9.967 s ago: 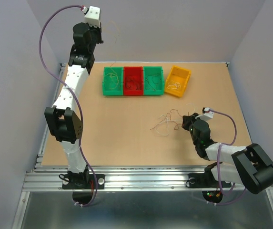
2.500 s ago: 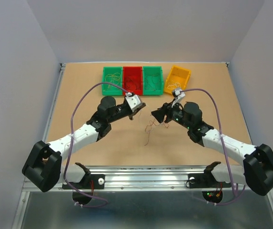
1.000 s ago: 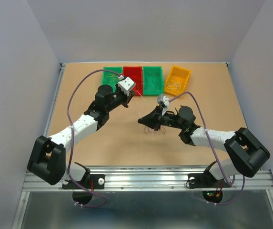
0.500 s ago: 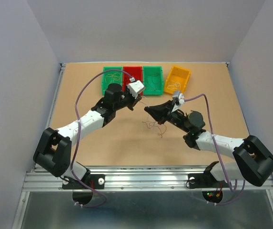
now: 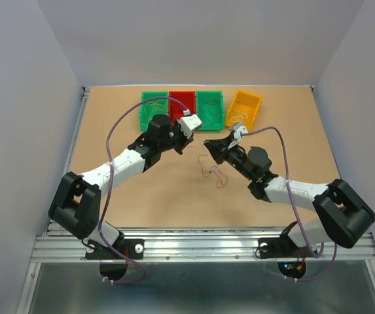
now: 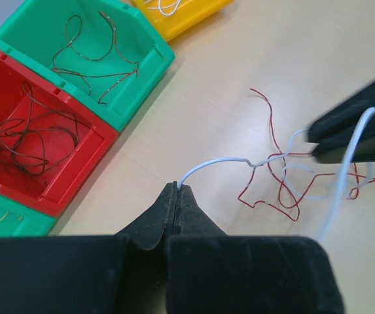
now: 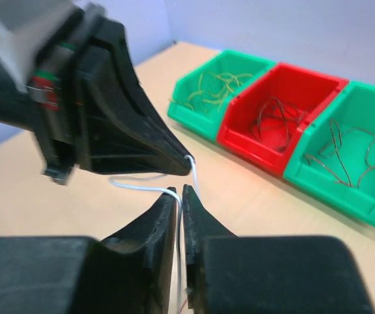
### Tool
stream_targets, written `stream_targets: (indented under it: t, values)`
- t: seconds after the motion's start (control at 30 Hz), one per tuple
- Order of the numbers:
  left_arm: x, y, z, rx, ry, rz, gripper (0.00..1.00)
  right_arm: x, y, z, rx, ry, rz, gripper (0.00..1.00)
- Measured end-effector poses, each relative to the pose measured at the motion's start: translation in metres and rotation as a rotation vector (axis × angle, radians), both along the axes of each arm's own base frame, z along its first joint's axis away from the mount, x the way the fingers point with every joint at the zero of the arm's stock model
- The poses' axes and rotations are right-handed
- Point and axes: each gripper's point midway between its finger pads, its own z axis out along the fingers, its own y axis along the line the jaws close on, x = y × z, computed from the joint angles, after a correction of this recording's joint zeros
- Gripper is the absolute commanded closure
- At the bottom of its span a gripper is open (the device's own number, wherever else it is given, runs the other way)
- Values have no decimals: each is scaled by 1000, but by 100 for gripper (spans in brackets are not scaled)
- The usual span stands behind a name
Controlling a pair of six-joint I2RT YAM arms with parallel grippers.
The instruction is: Untangle the cables
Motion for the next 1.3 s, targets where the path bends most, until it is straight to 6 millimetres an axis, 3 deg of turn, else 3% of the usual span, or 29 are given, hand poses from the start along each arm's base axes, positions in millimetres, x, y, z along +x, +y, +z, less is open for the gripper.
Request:
stream_targets:
  t: [0.07, 0.2, 0.33, 0.47, 0.53, 0.63, 0.7, 0.77, 0.8, 0.87, 0.9, 1.07, 1.17, 1.3]
  values:
    - [-2, -1, -2, 11, 4, -8, 100, 8, 3, -16, -51, 31, -13, 76]
    - [-5, -4, -2, 23, 6, -21, 100, 14, 6, -42, -133, 70, -17, 72]
    - [-5, -8, 1, 29, 14, -34, 100, 18, 10, -57, -183, 92, -9, 63]
    - [-5, -10, -1, 35, 24, -45, 100, 23, 14, -64, -211, 103, -3, 62]
    - [-7, -9, -3, 43, 33, -50, 100, 25, 16, -66, -218, 108, 1, 67]
    - [-9, -9, -5, 48, 42, -60, 100, 28, 18, -69, -228, 112, 2, 99]
    - [-10, -10, -6, 48, 46, -65, 100, 29, 20, -72, -238, 113, 5, 99]
    - [-11, -9, -6, 50, 49, -65, 87, 28, 20, -73, -238, 119, 13, 99]
    - [-11, -9, -7, 51, 50, -63, 73, 27, 21, -74, -238, 122, 20, 99]
    - [-9, -7, -7, 47, 55, -46, 60, 26, 20, -74, -231, 135, 25, 99]
    - [-5, -5, -5, 39, 53, -32, 52, 26, 19, -72, -222, 143, 26, 99]
    - [10, 17, 9, -60, 37, 27, 38, 26, 15, -44, -166, 161, 22, 100]
    - [23, 53, 37, -209, 19, 72, 32, 31, 22, 3, -112, 135, 38, 99]
    - [19, 65, 79, -342, -56, 2, 29, 28, 28, 51, -63, 115, 56, 99]
